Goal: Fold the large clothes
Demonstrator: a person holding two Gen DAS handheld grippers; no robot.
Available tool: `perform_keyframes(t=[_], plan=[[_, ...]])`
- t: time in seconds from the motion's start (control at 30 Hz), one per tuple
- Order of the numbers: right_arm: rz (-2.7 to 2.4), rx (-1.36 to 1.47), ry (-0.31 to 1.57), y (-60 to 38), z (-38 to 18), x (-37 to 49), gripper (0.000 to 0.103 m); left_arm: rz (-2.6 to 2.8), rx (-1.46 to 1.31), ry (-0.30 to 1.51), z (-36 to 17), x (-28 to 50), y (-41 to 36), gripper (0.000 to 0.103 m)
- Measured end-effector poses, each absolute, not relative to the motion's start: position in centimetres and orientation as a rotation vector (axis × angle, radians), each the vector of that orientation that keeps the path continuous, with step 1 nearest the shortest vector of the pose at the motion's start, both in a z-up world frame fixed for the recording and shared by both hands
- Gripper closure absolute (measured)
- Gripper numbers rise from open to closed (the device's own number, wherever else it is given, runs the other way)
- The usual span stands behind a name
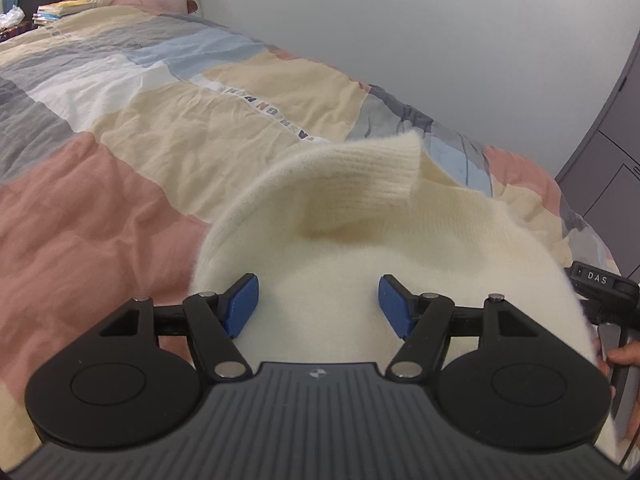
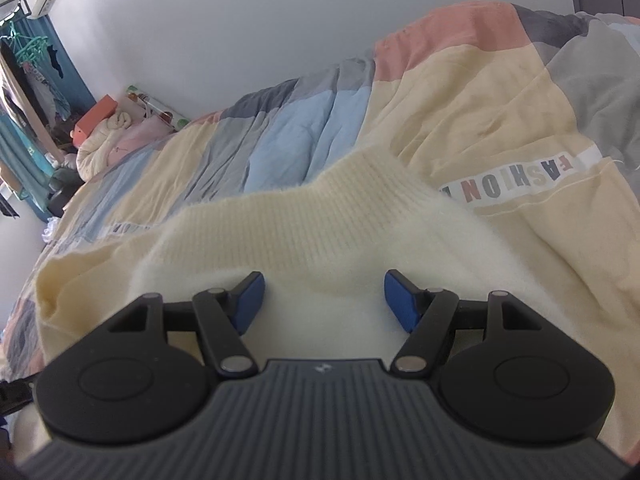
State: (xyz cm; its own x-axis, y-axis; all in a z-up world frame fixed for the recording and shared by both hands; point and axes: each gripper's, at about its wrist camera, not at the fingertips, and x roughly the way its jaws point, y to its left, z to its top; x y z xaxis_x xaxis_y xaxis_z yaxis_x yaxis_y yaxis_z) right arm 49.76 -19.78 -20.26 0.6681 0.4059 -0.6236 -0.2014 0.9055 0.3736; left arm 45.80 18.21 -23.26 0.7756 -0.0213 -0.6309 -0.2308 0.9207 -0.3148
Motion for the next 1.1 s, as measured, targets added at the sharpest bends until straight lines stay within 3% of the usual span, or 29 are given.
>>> perform_keyframes(t=[0.33,0.43,0.9,1.0,1.03,1.07,1.1], plan=[[0.322,0.216,0.727,-23.6,-16.4,44.8,0.034,0.152,-0.367,0.667,-20.7,41.5,19.3,0.031],[0.28,0.241,0.723,-26.0,-15.6,43.4,0.021,0.201,-0.371,0.687,-20.2,40.3,20.1,0.031],[0.188,0.29,0.753,-28.5,-17.8,43.7,0.022,0.254,-0.625,0.769,-23.9,41.0,22.4,0.032],[0.225,0.254,0.716,-27.6,-17.7,43.9,0.024,0.252,-0.631,0.757,-23.7,40.9,22.1,0.043],[0.237,0.247,0.713,-27.4,-17.8,44.0,0.031,0.234,-0.646,0.755,-23.7,41.0,22.0,0.056],[0.248,0.233,0.718,-27.0,-17.9,44.2,0.041,0.225,-0.646,0.752,-23.5,41.0,21.8,0.06],[0.254,0.219,0.722,-26.7,-18.0,44.4,0.043,0.227,-0.626,0.742,-23.2,41.0,21.6,0.063]])
